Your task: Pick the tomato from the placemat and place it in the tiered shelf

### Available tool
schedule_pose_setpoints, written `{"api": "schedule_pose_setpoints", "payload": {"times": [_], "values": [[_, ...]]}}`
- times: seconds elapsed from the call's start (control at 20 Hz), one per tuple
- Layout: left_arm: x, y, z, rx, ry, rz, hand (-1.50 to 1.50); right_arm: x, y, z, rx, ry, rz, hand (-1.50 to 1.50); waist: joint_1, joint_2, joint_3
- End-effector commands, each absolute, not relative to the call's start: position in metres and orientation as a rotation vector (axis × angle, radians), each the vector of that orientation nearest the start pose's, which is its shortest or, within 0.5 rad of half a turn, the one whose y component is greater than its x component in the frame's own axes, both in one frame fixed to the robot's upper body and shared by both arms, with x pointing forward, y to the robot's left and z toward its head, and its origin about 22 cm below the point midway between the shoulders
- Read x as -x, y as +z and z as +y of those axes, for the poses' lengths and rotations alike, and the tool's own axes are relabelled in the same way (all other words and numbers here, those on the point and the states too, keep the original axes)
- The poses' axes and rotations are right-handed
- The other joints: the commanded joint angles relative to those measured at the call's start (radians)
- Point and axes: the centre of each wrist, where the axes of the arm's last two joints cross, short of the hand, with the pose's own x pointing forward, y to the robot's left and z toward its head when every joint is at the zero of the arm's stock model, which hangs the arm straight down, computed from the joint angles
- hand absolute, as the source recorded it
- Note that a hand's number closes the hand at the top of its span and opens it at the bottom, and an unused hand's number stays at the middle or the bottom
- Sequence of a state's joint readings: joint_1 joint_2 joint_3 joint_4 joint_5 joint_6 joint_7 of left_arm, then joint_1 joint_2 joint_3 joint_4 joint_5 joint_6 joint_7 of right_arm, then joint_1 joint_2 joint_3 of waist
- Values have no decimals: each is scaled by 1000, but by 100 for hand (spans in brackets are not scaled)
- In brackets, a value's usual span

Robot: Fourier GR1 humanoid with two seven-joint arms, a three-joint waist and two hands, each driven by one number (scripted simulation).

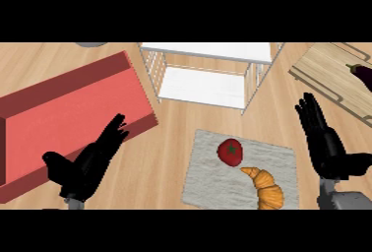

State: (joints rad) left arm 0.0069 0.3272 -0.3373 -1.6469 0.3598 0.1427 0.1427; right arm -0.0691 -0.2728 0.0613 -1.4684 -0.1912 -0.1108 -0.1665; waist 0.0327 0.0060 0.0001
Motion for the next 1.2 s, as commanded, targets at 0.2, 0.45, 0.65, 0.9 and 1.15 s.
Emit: {"api": "schedule_pose_setpoints", "payload": {"times": [0.2,0.45,0.65,0.9,1.15], "values": [[-251,39,252,-116,-200,-1558,0,-239,2,-271,523,-405,-1544,-150,-83,-15,-4],[-248,41,258,-137,-183,-1565,0,-187,-45,-336,954,-435,-1260,150,-127,26,-20],[-248,39,258,-147,-205,-1566,0,-178,-57,-287,1228,-773,-1220,-150,-97,-10,-3],[-260,23,244,-138,-211,-1573,0,-177,-16,-225,1227,-879,-1415,-150,-85,-13,0],[-283,24,230,-120,-254,-1586,0,-131,-18,-169,1034,-678,-1420,-150,-47,-2,-4]]}}
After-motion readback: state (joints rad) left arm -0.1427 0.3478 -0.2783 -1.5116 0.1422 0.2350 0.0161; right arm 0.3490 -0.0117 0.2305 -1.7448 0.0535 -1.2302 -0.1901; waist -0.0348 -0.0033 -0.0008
